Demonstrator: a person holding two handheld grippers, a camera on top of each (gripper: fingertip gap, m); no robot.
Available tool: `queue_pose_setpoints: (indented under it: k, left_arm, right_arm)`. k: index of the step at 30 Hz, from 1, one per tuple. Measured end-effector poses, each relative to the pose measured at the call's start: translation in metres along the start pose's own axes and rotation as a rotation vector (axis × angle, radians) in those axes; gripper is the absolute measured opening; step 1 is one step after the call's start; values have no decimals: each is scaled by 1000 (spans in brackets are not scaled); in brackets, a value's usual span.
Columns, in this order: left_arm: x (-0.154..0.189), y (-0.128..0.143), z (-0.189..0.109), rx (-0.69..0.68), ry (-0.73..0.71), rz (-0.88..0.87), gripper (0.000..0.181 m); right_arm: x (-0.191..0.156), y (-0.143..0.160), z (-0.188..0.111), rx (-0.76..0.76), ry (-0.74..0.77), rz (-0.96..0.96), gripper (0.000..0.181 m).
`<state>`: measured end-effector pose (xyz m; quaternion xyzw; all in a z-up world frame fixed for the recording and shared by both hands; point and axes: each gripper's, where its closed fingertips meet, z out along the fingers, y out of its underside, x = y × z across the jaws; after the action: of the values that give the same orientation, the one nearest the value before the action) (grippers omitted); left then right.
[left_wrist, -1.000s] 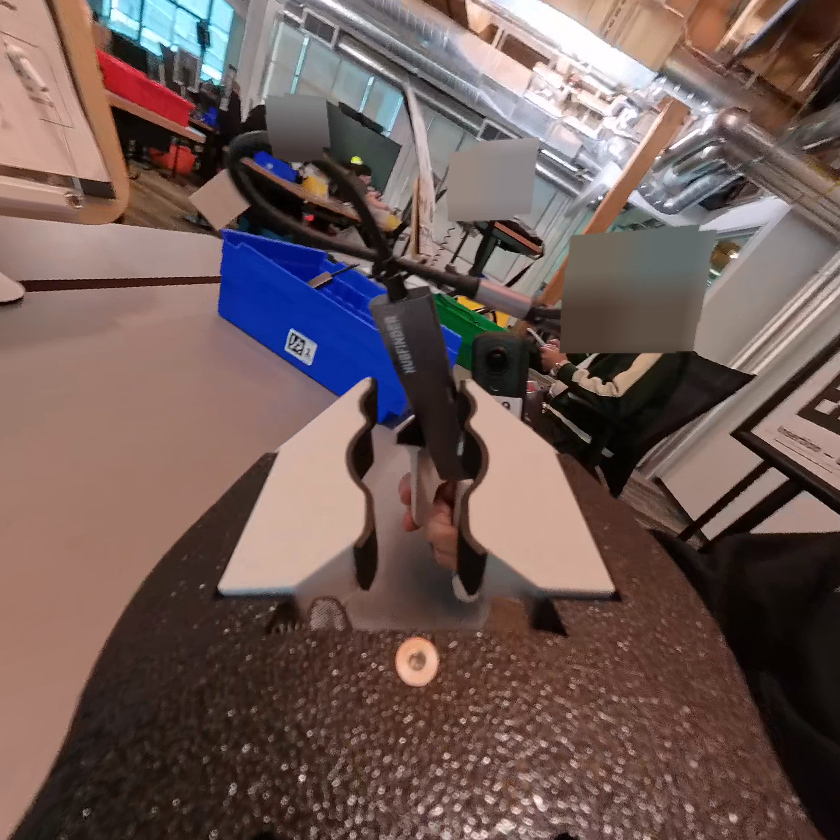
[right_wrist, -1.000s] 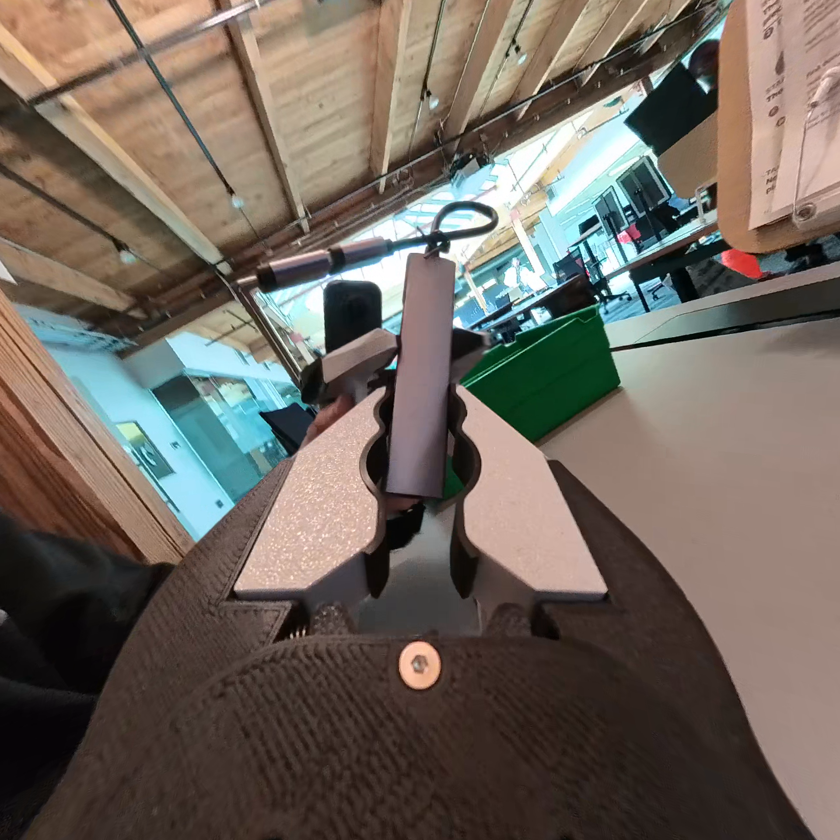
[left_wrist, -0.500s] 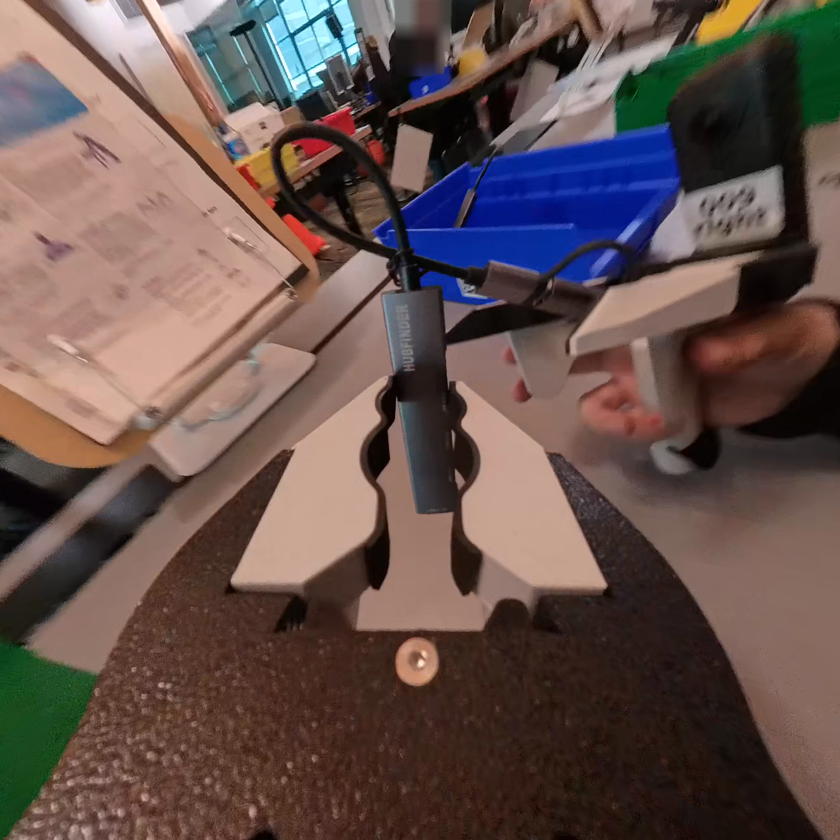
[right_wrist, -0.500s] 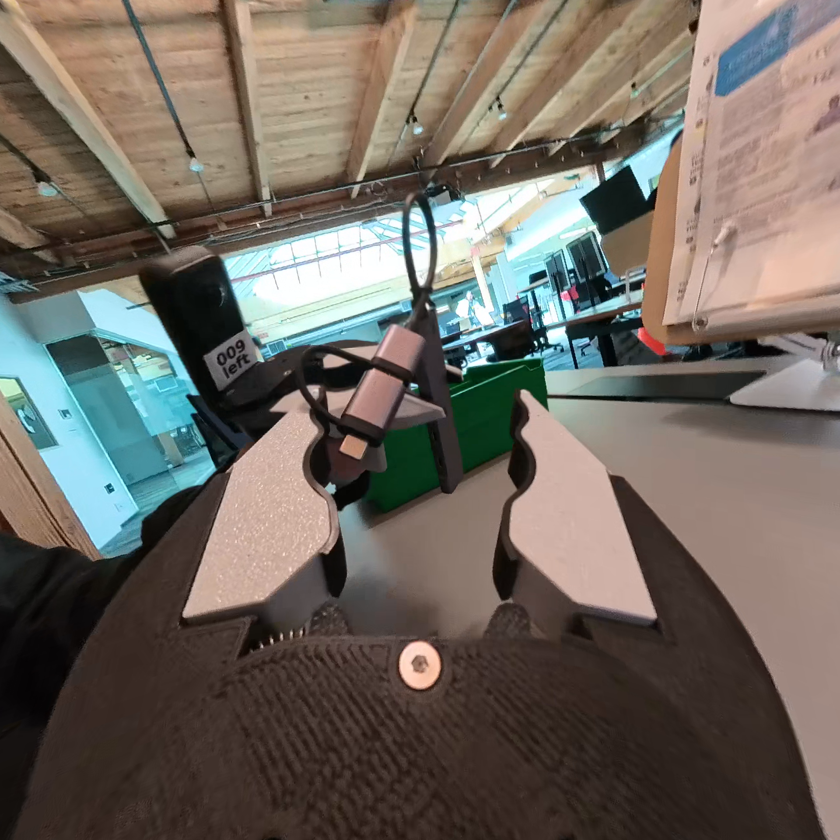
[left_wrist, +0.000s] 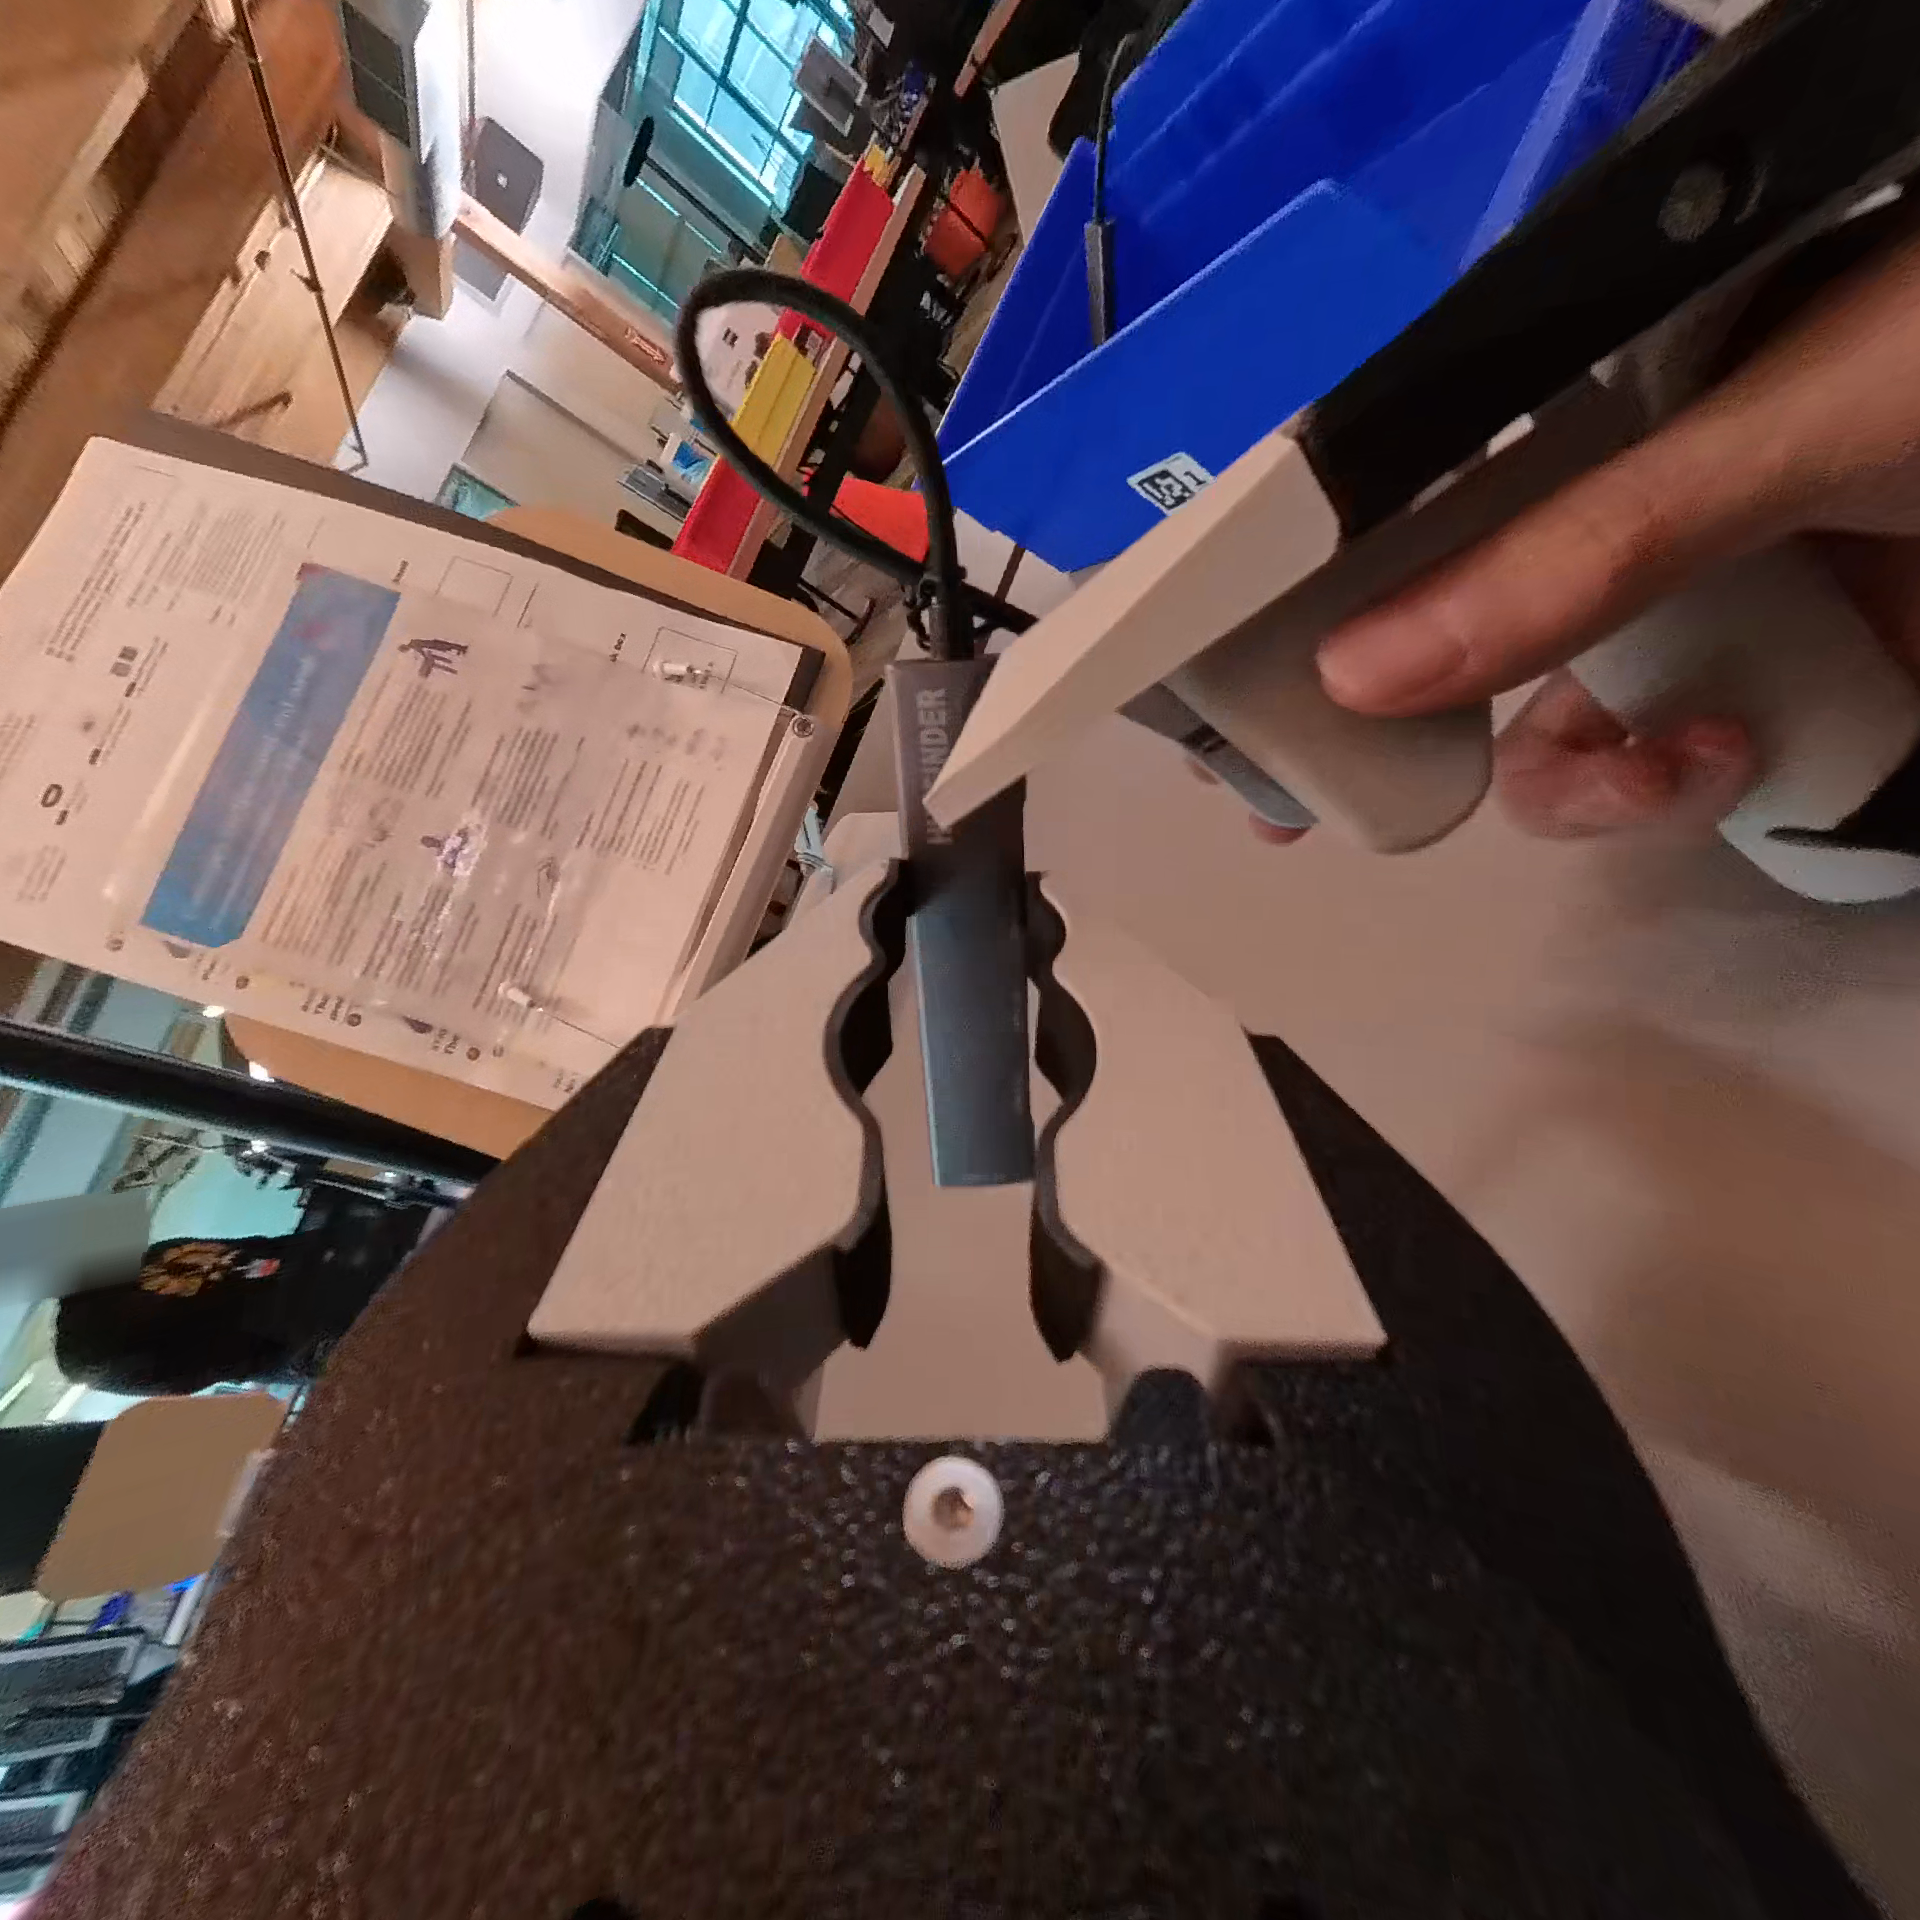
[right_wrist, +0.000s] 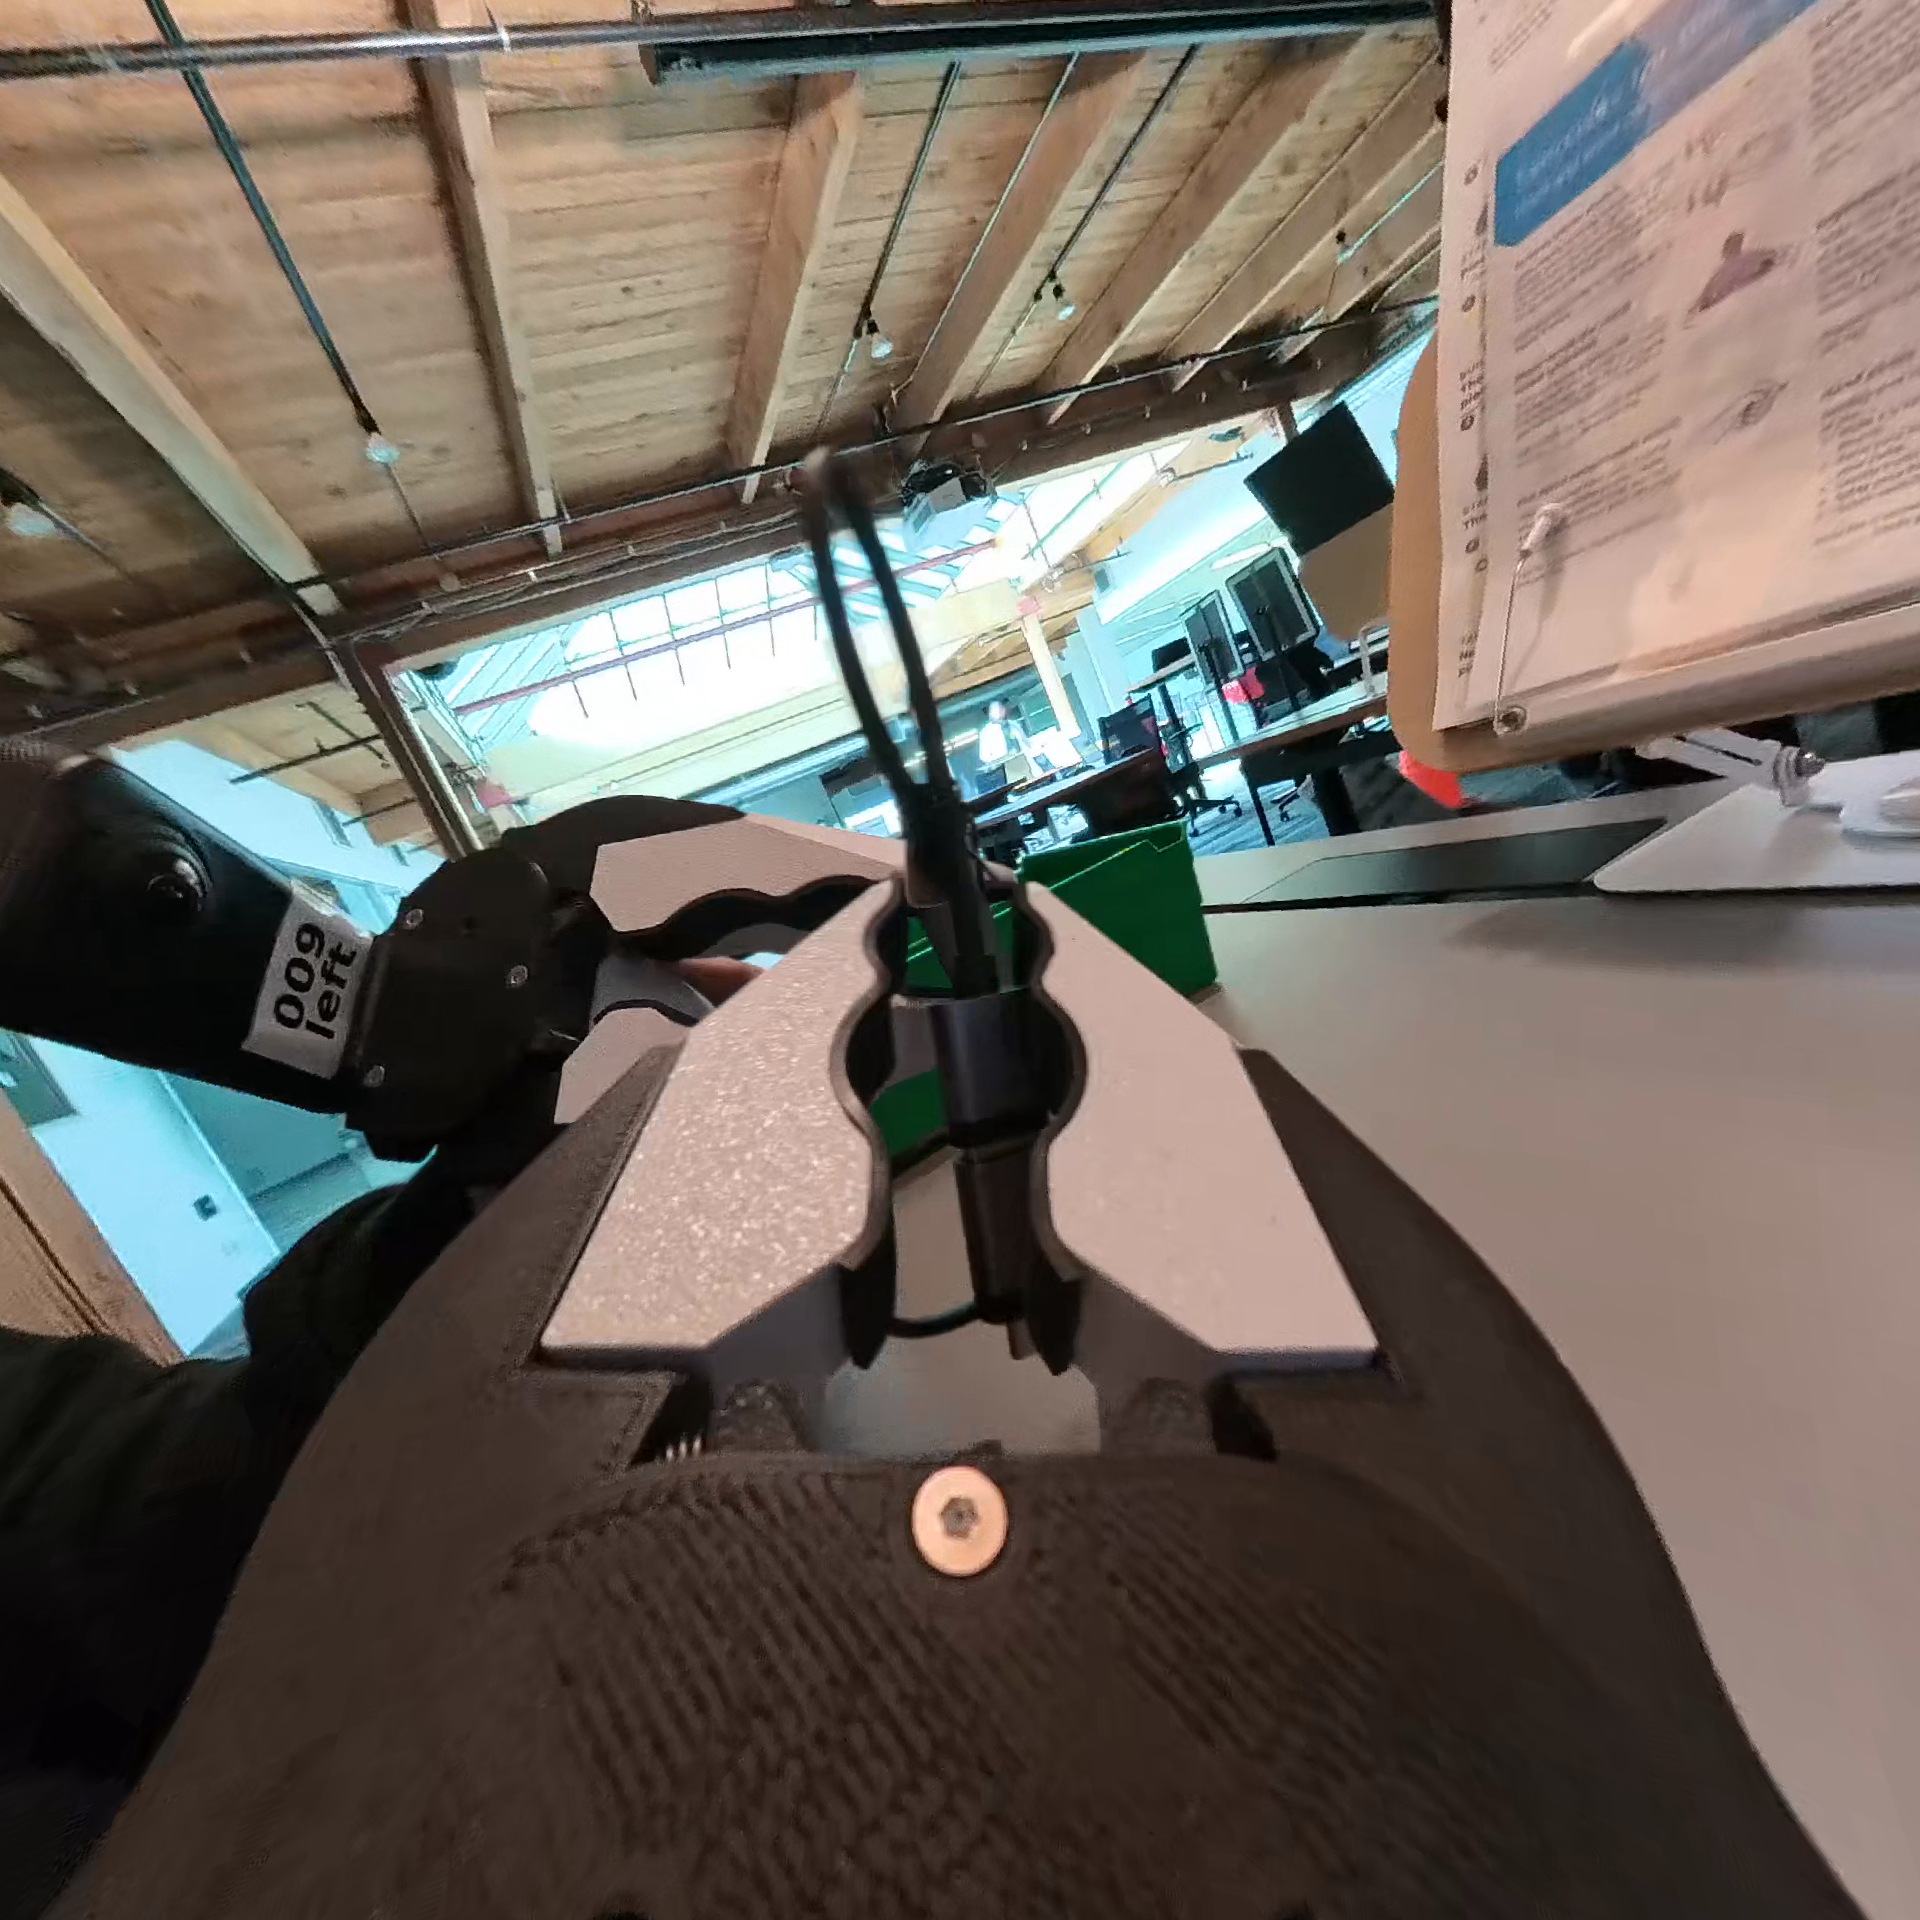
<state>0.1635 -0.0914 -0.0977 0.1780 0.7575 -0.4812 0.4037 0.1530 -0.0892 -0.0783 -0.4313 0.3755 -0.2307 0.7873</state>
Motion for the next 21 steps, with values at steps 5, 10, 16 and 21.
queue_pose_setpoints:
  k: [5,10,16,21]
  left_arm:
    - [3,-4,-1,39,29,-37,20]
    - [-11,-7,-14,171,19,-115,43]
    - [-9,-6,-32,361,184,-286,48]
    - [0,-7,-38,399,226,-216,38]
  right_arm:
    - [-1,-2,-3,-18,0,-16,8]
    - [17,-29,-21,188,-63,385,8]
    - [-3,-24,-19,141,-240,538,8]
    - [-9,-20,-17,117,-300,632,8]
